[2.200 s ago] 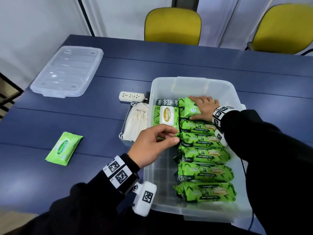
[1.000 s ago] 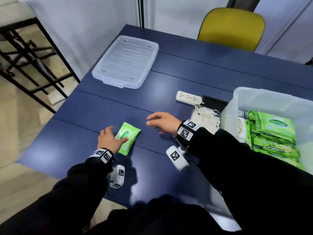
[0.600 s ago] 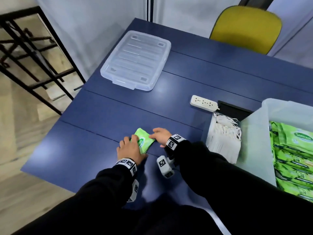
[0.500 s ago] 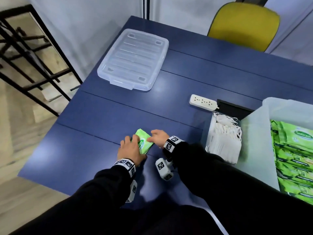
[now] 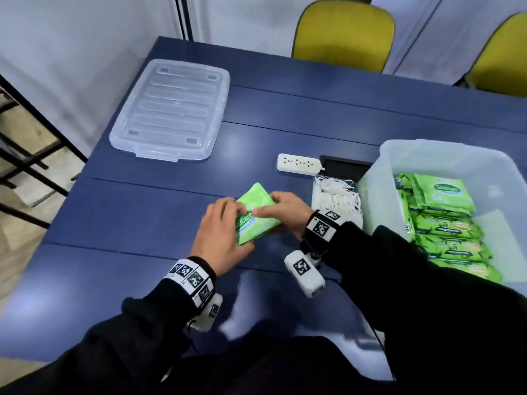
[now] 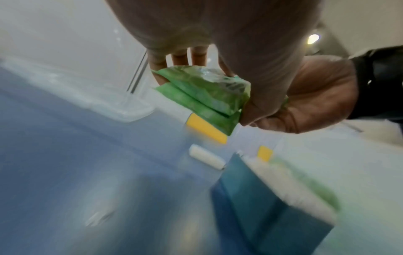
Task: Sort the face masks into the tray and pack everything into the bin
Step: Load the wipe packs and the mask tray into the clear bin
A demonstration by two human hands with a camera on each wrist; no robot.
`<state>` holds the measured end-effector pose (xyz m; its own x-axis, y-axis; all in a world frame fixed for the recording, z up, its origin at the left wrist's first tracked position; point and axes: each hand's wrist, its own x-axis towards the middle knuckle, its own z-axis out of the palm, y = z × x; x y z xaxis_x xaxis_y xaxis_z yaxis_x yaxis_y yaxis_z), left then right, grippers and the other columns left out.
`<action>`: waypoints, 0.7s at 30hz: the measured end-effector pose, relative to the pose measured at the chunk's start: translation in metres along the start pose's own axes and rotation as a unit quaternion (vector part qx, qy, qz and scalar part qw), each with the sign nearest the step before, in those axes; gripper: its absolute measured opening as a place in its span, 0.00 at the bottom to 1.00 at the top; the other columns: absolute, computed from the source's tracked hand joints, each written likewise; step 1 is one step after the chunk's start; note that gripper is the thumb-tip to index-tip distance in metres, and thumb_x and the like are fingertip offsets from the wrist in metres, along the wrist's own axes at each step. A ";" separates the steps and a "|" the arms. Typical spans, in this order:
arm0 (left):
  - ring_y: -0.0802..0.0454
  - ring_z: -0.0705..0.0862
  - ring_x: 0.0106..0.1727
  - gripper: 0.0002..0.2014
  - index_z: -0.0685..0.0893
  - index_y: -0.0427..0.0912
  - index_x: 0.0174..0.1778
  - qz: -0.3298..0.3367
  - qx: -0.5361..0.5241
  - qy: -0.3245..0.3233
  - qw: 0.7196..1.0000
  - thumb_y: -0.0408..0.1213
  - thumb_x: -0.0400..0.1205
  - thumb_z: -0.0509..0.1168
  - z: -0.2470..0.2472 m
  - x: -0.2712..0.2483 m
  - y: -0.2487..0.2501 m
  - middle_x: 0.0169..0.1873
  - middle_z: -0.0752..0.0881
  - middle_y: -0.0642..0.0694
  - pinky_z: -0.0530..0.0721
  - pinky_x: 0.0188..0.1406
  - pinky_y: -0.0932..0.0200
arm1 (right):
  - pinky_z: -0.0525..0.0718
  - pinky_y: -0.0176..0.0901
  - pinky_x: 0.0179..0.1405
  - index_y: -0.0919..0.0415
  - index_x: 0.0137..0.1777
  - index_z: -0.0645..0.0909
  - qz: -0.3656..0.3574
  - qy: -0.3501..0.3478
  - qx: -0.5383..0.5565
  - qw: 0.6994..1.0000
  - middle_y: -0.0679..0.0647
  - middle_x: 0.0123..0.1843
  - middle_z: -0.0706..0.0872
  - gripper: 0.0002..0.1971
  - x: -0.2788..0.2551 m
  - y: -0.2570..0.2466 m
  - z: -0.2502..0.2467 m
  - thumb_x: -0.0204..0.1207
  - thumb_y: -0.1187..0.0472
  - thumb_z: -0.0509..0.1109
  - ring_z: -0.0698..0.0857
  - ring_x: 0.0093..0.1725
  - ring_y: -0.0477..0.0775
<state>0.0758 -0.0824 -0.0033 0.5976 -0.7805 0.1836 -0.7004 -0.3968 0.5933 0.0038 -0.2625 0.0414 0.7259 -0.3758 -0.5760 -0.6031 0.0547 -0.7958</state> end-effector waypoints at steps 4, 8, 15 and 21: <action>0.41 0.78 0.65 0.32 0.76 0.46 0.65 0.082 -0.037 0.002 0.996 0.51 0.67 0.77 -0.006 0.028 0.065 0.70 0.78 0.44 0.78 0.65 0.48 | 0.93 0.56 0.38 0.63 0.52 0.83 -0.083 0.070 0.071 0.992 0.59 0.43 0.89 0.09 -0.065 -0.023 -0.065 0.75 0.67 0.80 0.90 0.40 0.55; 0.44 0.77 0.72 0.33 0.75 0.49 0.68 0.147 -0.064 -0.022 0.987 0.53 0.69 0.78 -0.002 0.054 0.135 0.72 0.77 0.47 0.77 0.70 0.46 | 0.92 0.66 0.47 0.69 0.60 0.81 -0.100 0.117 0.109 0.982 0.64 0.52 0.91 0.15 -0.127 -0.022 -0.132 0.77 0.65 0.79 0.93 0.47 0.61; 0.48 0.80 0.61 0.29 0.78 0.51 0.65 0.246 -0.037 -0.063 0.967 0.50 0.68 0.77 0.033 0.107 0.268 0.62 0.80 0.53 0.80 0.61 0.45 | 0.94 0.61 0.42 0.64 0.62 0.85 -0.114 0.203 0.132 0.963 0.61 0.52 0.92 0.11 -0.209 0.005 -0.250 0.81 0.67 0.72 0.93 0.48 0.63; 0.43 0.78 0.63 0.30 0.76 0.53 0.66 0.272 0.058 -0.150 0.949 0.49 0.69 0.77 0.105 0.155 0.365 0.62 0.79 0.48 0.78 0.64 0.44 | 0.92 0.54 0.35 0.59 0.48 0.85 -0.059 0.268 0.149 0.950 0.56 0.41 0.87 0.04 -0.215 0.058 -0.354 0.78 0.69 0.72 0.88 0.44 0.61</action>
<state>-0.1284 -0.3989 0.1594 0.0101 -0.9805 0.1963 -0.9221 0.0667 0.3810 -0.3043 -0.5058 0.1856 0.4613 -0.8085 -0.3655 -0.3498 0.2129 -0.9123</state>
